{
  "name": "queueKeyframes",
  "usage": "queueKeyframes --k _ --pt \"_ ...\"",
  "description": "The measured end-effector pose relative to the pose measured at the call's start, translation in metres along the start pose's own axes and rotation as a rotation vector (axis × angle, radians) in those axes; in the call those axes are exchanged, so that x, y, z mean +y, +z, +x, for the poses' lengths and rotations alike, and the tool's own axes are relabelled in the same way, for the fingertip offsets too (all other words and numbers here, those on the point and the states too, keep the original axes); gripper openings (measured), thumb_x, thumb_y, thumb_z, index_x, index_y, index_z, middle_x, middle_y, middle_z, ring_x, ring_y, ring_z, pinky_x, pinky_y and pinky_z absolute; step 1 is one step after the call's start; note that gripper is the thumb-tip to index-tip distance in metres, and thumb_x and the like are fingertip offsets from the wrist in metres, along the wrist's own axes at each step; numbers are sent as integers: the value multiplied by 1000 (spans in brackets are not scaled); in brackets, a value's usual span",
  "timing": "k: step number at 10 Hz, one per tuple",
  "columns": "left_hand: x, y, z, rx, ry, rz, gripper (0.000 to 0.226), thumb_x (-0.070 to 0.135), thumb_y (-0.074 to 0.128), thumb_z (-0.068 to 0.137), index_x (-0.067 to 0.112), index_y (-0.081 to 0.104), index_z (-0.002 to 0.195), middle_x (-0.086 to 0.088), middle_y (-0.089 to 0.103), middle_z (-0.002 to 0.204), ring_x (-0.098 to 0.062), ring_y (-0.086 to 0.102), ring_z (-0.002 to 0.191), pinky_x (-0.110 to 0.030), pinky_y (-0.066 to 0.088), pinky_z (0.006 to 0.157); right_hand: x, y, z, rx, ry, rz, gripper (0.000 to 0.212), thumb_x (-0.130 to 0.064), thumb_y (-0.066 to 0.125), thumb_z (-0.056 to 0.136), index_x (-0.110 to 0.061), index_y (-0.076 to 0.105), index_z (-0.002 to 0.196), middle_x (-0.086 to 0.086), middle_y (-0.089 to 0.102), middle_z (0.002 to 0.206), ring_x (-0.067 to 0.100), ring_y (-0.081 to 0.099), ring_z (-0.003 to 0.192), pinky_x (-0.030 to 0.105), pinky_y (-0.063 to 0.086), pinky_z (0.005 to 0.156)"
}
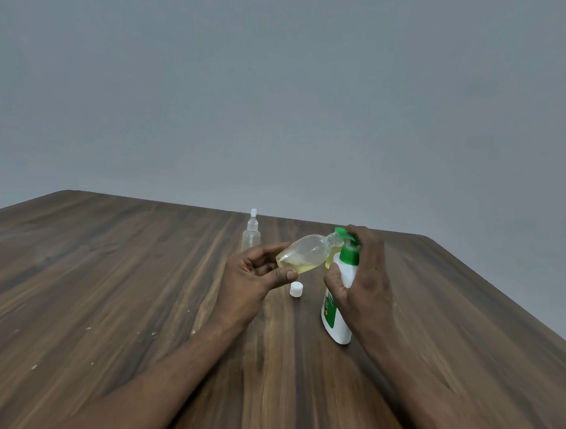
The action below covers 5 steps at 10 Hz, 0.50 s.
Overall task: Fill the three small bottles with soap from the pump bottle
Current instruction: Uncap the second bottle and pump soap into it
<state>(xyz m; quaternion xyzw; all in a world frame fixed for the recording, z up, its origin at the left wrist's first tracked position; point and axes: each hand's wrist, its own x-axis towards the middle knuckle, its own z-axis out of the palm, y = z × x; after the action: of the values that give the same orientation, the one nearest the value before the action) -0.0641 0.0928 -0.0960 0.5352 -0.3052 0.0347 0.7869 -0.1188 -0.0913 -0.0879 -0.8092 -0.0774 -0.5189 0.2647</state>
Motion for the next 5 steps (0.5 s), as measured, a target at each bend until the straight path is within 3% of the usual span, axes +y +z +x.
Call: queueKeyframes --k 1,3,5 --pt "0 0 1 1 -4 -2 47 -10 78 74 4 70 118 -9 78 104 -23 75 97 -28 61 77 0 1 -1 7 1 1 63 -12 68 81 -20 41 137 -8 46 130 8 52 114 23 44 95" --pt "0 1 0 7 -14 -2 46 -9 79 74 6 71 117 -9 78 104 -24 75 96 -29 62 78 0 0 0 -3 22 -21 55 -19 64 80 -17 48 133 -13 47 120 4 51 104 14 40 89" --pt "0 1 0 4 -12 2 46 -10 79 74 7 71 117 -9 78 104 -23 75 96 -27 61 77 1 0 0 -5 10 -13 60 -11 70 81 -18 44 135 -9 48 123 7 52 106 18 43 90"
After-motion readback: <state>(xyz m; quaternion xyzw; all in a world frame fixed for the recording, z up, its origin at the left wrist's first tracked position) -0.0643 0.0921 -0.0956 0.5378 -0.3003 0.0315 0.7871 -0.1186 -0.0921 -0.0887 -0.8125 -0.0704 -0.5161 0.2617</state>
